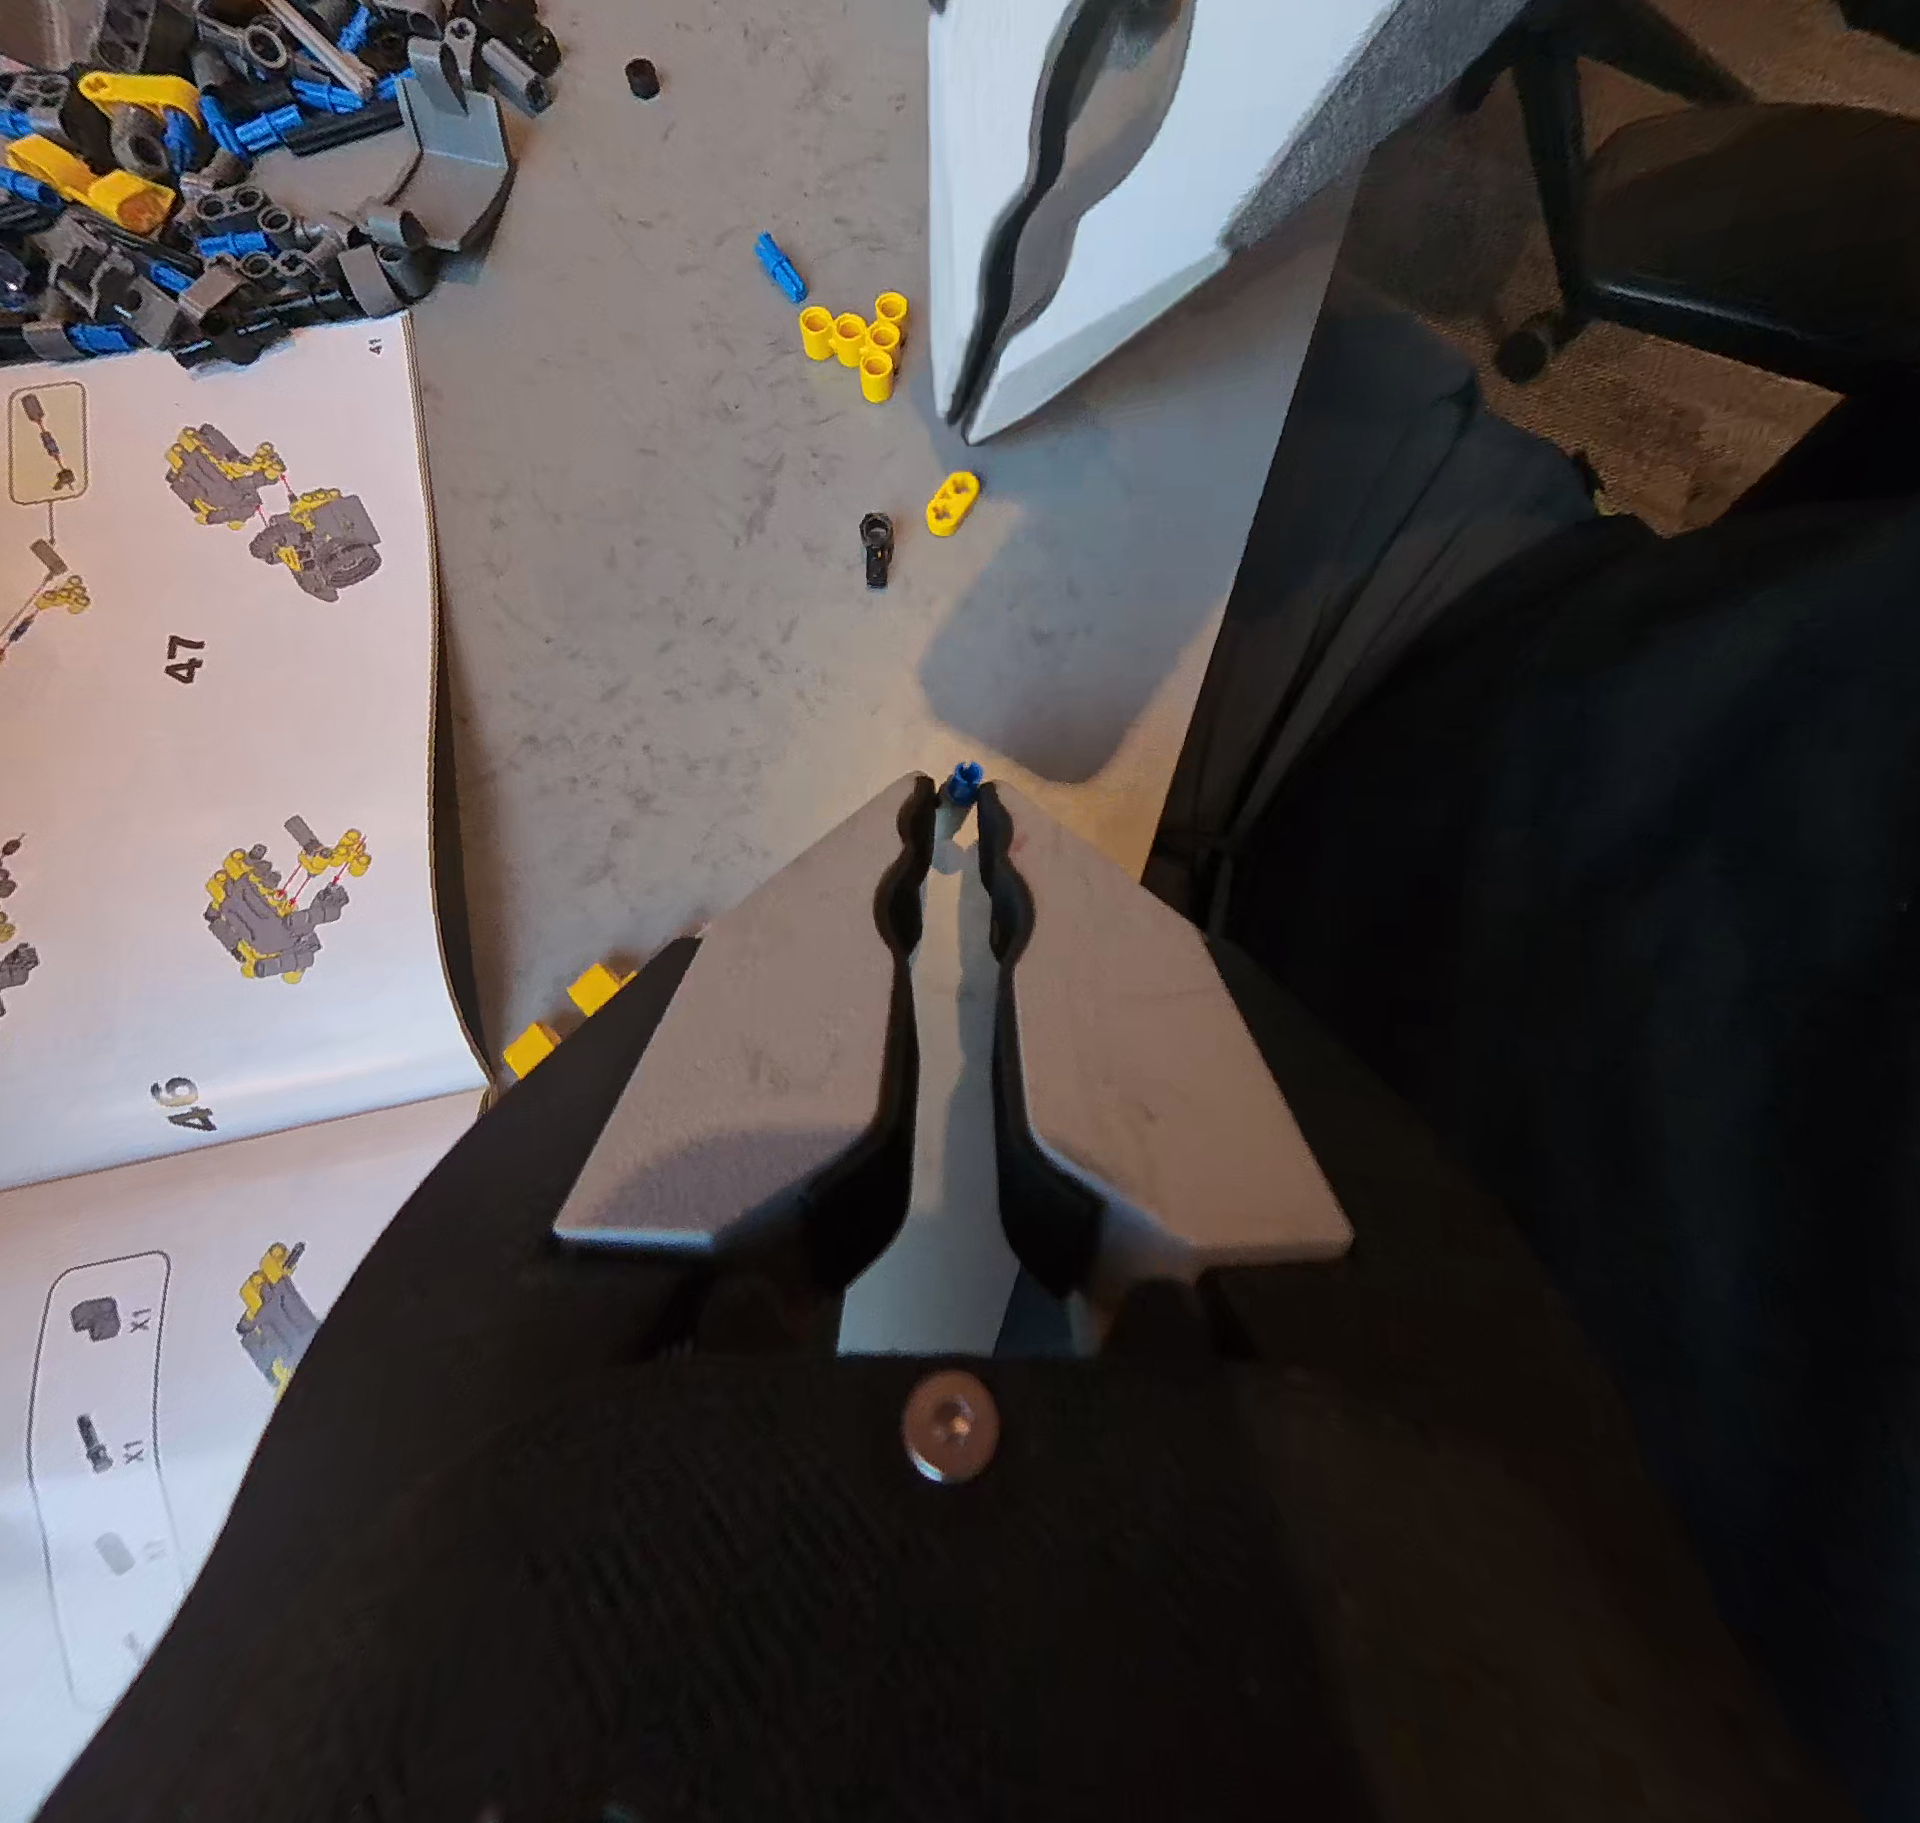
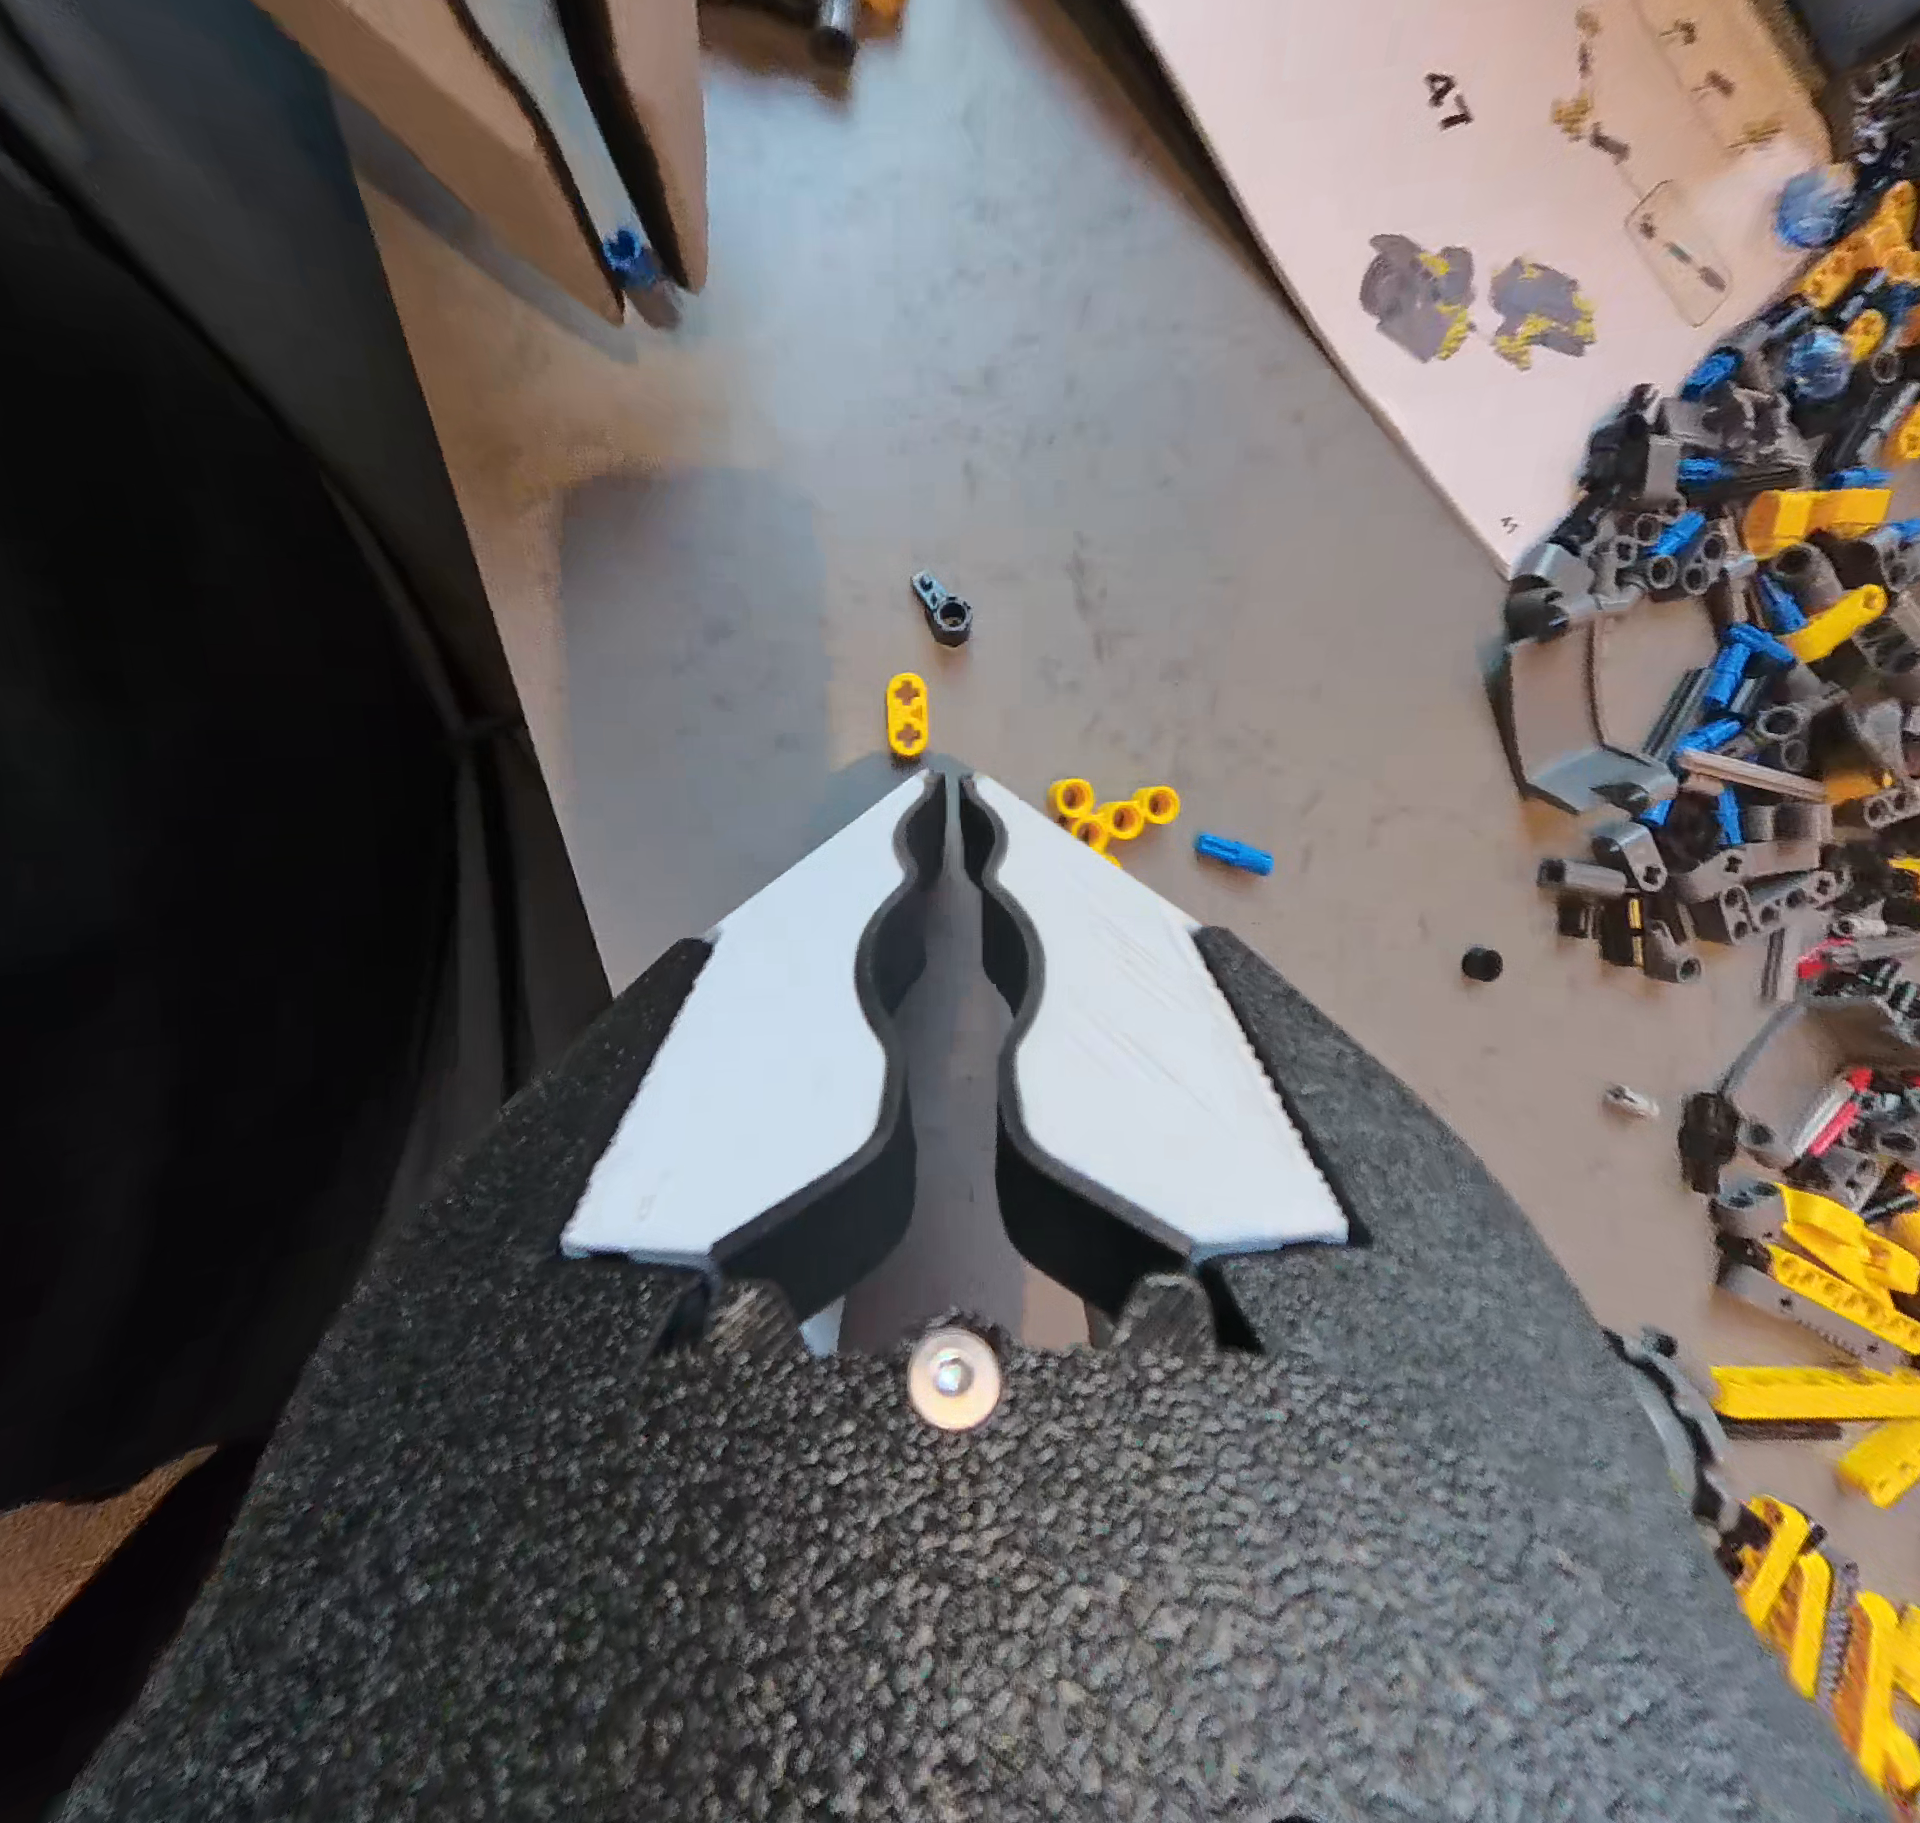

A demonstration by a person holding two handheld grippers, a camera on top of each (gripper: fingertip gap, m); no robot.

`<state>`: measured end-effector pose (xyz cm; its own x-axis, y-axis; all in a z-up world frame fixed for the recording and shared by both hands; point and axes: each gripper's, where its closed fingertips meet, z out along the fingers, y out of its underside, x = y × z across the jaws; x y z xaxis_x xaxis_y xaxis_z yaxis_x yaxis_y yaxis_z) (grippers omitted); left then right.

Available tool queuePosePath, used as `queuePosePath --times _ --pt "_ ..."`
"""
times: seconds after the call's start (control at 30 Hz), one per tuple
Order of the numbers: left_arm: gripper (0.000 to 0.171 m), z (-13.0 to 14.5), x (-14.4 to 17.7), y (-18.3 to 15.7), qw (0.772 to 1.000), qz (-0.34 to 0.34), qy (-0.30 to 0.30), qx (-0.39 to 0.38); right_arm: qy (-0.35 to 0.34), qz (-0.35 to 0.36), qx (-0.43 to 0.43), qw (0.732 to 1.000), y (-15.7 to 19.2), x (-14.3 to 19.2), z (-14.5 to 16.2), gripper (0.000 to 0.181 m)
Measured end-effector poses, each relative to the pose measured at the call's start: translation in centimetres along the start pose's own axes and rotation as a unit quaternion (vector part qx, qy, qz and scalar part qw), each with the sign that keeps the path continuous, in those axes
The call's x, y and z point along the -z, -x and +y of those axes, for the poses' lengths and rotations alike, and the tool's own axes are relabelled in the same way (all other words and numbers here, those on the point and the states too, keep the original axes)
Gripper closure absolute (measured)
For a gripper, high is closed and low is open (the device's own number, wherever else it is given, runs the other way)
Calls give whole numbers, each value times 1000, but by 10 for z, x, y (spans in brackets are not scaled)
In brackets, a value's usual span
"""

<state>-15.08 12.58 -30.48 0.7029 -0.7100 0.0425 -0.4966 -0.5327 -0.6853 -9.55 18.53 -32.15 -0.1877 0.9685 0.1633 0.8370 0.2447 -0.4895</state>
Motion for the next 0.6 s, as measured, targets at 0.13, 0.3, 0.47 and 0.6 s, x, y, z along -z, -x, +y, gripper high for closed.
queuePosePath --times 0.13,0.3,0.47,0.6 --pt "166 0 -3 -1 1000 -8 7 -10 -31 -11 0 999 7 1 -12 173" --pt "166 3 -8 -1 1000 -13 15 -13 -26 -22 -12 999 9 -9 -12 175" --pt "167 4 -12 -1 999 -27 27 -33 -4 2 -40 999 -8 -4 4 175" --pt "167 1 -16 1 997 -39 34 -49 1 24 -55 998 -19 1 12 174"
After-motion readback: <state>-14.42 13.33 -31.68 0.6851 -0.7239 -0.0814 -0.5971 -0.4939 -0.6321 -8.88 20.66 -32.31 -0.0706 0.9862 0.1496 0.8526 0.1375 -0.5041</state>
